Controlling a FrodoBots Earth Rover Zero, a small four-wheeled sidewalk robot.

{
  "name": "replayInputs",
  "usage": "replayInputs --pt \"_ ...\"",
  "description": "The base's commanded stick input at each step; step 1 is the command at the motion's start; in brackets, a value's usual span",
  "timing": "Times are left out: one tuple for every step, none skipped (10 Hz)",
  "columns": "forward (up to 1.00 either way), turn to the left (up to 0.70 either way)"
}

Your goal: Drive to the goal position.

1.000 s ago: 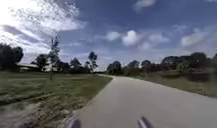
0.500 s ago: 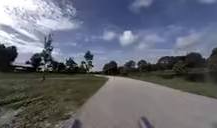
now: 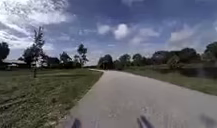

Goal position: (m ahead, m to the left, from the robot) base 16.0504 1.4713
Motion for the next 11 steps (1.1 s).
replayInputs --pt "0.69 0.03" --pt "0.69 0.03" --pt "0.69 0.03" --pt "0.69 0.03" --pt "0.69 0.03" --pt "0.69 0.03" --pt "0.69 0.03" --pt "0.69 0.03" --pt "0.69 0.03" --pt "0.69 0.03" --pt "0.69 0.03"
